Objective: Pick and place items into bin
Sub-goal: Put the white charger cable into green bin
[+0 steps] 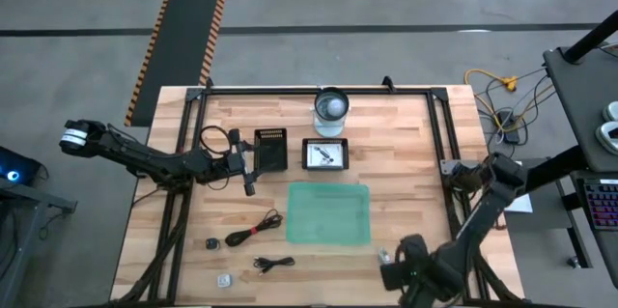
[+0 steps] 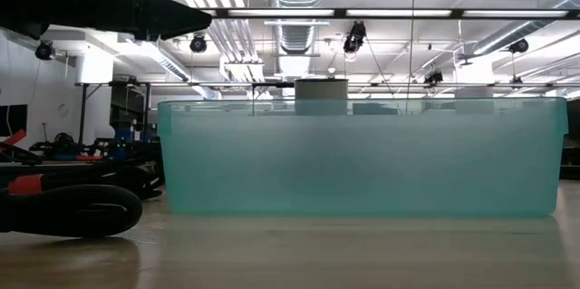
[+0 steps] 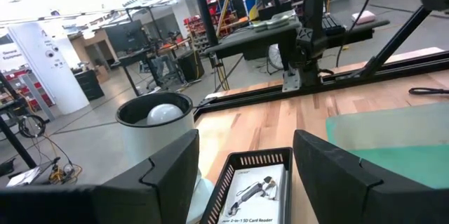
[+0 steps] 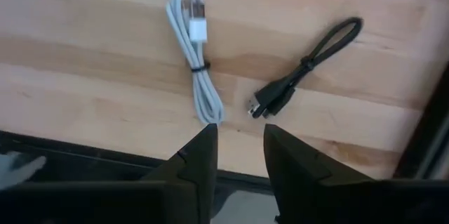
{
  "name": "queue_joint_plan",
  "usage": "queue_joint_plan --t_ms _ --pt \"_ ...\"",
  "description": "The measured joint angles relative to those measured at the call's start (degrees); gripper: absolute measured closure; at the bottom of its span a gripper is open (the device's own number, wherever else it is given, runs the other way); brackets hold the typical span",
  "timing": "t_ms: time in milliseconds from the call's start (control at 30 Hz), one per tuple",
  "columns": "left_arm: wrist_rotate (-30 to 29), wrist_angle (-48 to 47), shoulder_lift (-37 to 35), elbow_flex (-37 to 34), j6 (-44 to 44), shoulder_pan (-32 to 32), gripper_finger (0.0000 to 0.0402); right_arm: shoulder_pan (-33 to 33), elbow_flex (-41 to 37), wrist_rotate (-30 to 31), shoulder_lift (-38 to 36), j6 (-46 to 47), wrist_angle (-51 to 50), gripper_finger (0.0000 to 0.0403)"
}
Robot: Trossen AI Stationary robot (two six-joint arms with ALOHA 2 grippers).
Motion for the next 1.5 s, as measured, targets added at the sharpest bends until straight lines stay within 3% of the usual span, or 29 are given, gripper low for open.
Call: queue_joint_plan --t_ms 167,333,433,667,1000,1500 --pt "0.0 0.0 0.0 0.0 0.0 0.0 0.0187 0.0 0.0 0.1 4.7 -0.7 1.0 0.0281" --pt "0.0 0.0 0.0 0.0 0.0 0.0 0.0187 -0.2 0.0 -5.0 7.5 -0.2 0.9 0.0262" --pt "0.0 0.0 0.0 0.0 0.0 0.0 0.0187 -0.1 0.0 -4.6 7.9 0.0 1.0 0.0246" --pt "0.0 0.0 0.0 0.0 0.0 0.0 0.0187 -0.9 0.0 5.5 8.4 -7.0 4.1 0.0216" --pt "0.0 0.0 0.0 0.0 0.0 0.0 0.0187 -2.7 -0.5 5.7 11.1 -17.4 9.4 0.0223" --pt "0.0 -0.1 0.0 0.0 0.0 0.0 0.0187 -2.9 -1.5 2.0 14.2 -21.8 10.3 0.0233"
